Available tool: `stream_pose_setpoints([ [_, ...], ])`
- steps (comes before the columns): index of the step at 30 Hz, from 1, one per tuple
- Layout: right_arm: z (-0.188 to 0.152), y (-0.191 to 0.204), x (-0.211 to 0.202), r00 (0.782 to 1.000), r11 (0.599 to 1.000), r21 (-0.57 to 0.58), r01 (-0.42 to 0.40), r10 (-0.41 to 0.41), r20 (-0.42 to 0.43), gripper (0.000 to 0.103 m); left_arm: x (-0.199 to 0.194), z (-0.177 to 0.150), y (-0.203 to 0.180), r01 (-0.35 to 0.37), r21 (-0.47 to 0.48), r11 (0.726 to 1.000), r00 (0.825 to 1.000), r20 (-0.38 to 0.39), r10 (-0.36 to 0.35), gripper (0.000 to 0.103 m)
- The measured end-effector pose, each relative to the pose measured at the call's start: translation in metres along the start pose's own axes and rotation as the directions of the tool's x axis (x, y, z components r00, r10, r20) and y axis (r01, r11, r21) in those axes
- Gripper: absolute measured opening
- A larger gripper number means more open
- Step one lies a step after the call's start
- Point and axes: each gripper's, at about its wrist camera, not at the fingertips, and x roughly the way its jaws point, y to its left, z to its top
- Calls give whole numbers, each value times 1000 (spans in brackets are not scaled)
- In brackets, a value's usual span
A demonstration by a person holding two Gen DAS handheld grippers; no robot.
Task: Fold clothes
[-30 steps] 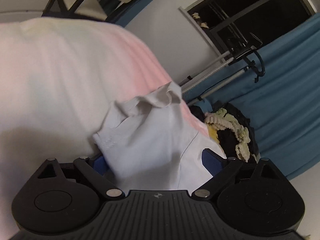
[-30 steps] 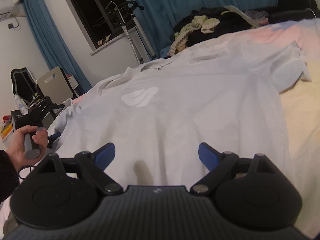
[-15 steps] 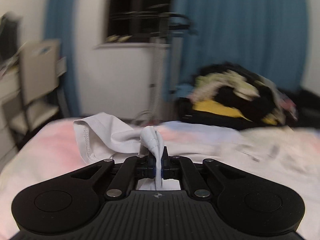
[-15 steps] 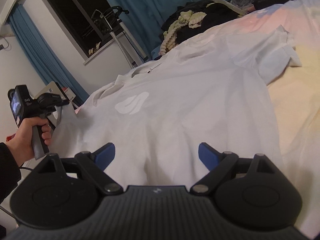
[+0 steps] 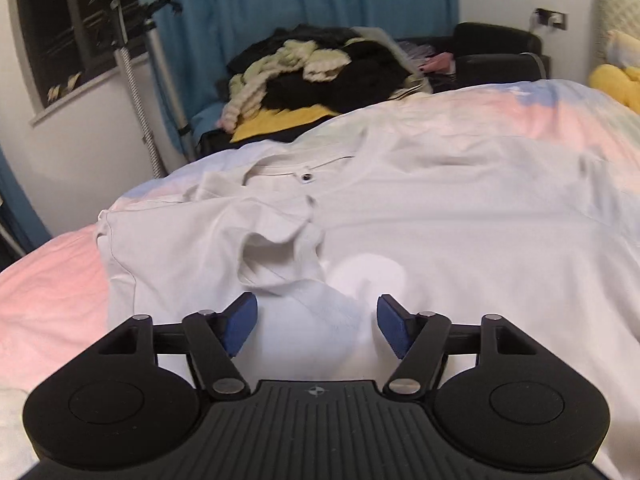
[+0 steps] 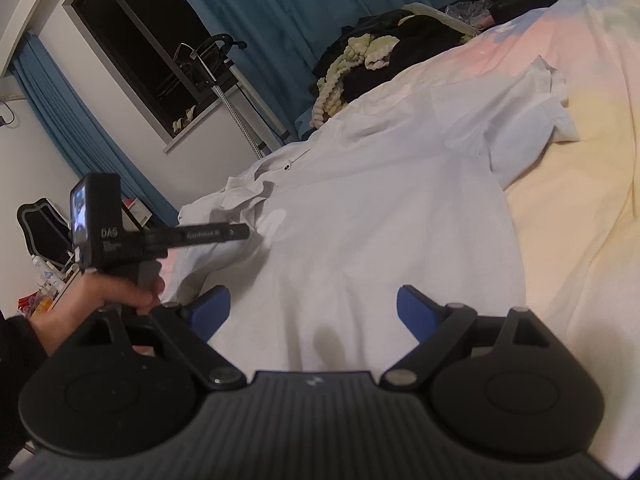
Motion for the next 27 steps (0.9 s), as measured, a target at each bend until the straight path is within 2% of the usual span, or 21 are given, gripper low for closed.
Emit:
stream_pose_setpoints([
  [5,1,3,0,1000,1000,-14,-7,7,1,91,-46,-27,11,6,-26,1000,1000,-30,-6,71],
  [12,0,15,-10,1000,998,-62,-26,26,11,91,-130,-81,45,-36,-104,994,996,-86,27,71],
  [15,-1,23,-19,999,994,-96,-48,50,16,91,-163,-109,66,-15,-165,986,992,-130,-7,71],
  [19,-6,29,-29,998,991,-120,-56,58,14,91,-195,-143,88,24,-197,980,977,-205,-65,71],
  [27,-15,40,-49,998,985,-158,-66,69,9,91,-224,-197,101,48,-139,989,928,-361,-96,71],
])
